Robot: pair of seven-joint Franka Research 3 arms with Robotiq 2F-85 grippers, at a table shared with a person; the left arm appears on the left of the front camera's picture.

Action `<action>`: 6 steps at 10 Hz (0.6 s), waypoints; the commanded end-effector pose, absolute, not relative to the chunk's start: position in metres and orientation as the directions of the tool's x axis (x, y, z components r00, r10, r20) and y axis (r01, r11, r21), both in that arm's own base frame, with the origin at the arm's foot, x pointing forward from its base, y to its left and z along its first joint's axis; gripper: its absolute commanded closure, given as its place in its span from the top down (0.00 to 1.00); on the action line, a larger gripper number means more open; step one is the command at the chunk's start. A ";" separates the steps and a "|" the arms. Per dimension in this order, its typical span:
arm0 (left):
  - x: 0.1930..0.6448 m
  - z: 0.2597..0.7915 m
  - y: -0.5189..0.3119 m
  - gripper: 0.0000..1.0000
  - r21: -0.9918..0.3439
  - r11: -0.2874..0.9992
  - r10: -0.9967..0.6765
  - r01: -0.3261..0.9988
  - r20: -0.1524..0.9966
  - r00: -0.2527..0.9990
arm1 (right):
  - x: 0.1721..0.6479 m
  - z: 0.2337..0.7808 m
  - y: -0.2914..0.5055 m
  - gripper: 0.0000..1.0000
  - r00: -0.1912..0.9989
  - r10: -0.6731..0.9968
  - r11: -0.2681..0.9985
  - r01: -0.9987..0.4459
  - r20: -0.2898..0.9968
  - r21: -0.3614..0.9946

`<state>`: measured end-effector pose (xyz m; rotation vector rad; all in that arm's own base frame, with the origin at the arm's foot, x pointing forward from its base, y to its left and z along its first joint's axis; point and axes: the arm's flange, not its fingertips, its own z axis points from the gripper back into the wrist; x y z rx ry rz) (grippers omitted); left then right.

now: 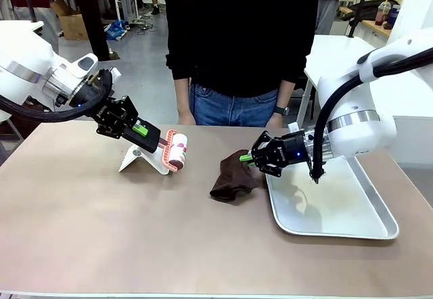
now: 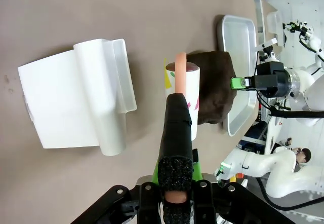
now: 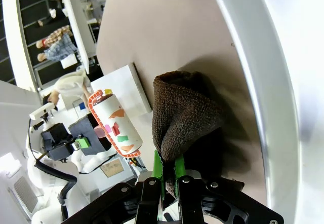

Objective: Clean the surface of the table.
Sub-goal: Return the Lint Roller and towel to their original positions.

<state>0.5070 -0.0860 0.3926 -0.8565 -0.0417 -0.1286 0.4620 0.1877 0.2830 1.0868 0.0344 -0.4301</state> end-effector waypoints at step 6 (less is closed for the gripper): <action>0.513 0.417 -0.098 0.22 -0.584 0.810 -0.036 0.059 0.052 0.998 | 0.462 0.287 0.192 0.10 0.915 -0.329 0.376 0.355 -0.235 0.856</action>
